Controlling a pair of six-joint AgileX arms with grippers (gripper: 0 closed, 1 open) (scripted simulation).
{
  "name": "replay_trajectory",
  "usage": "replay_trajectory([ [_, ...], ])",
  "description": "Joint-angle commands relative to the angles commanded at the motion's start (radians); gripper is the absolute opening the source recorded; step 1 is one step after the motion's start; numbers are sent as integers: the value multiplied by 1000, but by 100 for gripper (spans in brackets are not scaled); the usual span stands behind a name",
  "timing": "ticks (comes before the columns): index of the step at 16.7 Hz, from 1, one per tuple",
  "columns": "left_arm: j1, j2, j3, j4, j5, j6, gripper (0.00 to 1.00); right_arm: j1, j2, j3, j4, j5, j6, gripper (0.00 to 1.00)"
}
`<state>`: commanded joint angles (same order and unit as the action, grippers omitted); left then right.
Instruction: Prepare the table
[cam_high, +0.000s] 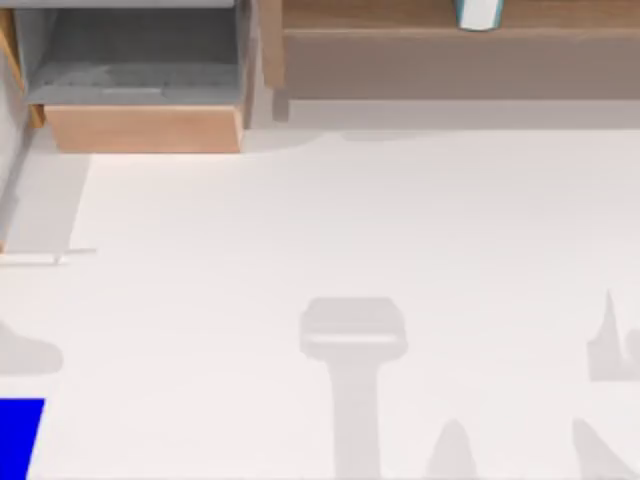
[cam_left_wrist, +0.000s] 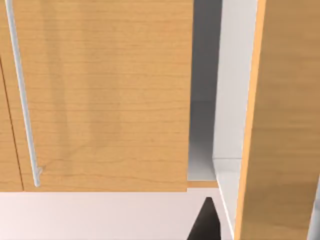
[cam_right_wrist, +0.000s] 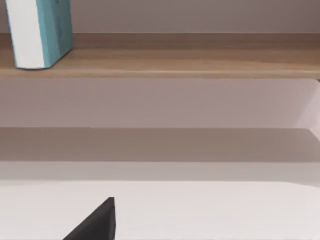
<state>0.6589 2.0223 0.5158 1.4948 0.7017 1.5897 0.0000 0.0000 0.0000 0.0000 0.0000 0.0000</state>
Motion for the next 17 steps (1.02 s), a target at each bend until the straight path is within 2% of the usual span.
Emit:
replay_trajectory([
  [3,0,0,0,0,0,0,2,0,0,0,0,0,0,100],
  [4,0,0,0,0,0,0,0,0,0,0,0,0,0,100],
  [13,1,12,2,-12,-3,-4,0,0,0,0,0,0,0,100],
  [17,-47,53,94,-62,-55,-6,0,0,0,0,0,0,0,100],
])
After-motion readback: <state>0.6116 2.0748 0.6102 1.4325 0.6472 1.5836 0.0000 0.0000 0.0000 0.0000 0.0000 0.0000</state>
